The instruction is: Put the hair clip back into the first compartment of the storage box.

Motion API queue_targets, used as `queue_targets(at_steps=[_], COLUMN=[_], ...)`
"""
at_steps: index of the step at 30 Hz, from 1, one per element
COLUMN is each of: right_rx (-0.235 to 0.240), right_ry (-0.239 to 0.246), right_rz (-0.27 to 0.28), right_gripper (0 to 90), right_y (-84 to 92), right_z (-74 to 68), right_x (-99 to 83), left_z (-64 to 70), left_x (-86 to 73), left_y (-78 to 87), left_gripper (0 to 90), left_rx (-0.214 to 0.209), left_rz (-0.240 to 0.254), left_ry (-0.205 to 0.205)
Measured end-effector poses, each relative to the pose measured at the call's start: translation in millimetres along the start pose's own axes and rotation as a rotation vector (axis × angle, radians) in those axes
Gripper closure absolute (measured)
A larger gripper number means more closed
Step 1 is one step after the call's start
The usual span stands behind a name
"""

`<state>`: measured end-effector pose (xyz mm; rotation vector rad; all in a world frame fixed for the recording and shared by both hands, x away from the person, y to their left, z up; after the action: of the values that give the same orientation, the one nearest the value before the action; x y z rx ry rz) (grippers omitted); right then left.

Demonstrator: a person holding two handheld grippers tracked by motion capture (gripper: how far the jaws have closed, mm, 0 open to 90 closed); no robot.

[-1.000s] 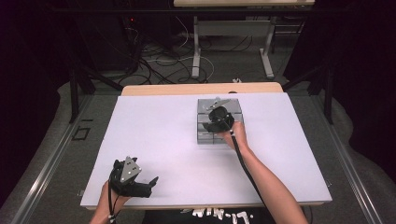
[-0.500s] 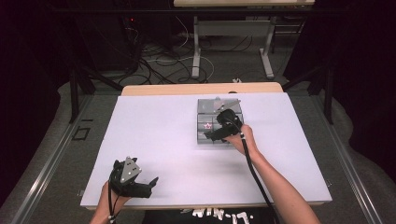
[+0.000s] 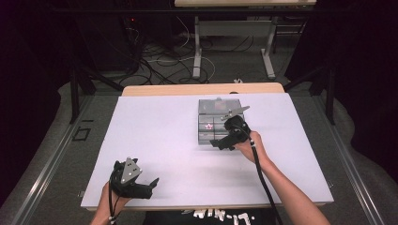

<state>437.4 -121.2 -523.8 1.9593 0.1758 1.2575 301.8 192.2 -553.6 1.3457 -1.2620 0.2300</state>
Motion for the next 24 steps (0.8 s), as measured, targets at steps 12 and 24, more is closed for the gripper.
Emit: queue_targets(at_steps=[12,24], right_rx=[0.001,-0.033], right_ry=[0.016,0.036], right_rz=[0.002,-0.001], right_gripper=[4.5,4.4], right_y=[27.5,54.6], right_z=[-12.4,-24.6], right_x=[-24.9,-51.9], left_z=[0.9,2.0], left_x=[-0.2,0.0], left_y=[-0.1,-1.1], left_gripper=[0.4,0.4], left_rx=[-0.005,-0.009], left_rz=[-0.007,-0.007], left_ry=[0.003,0.001])
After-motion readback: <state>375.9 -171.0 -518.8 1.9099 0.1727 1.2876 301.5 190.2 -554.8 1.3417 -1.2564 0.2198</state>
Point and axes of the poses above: each handheld gripper's, and its own axes: y roughly backward along the jaws, x roughly out of its top, z roughly to its right, the point moved 5 cm from there along -y, roughly forward along the jaws, and after that the axes turned 9 degrees about x, right-handed, at the moved point
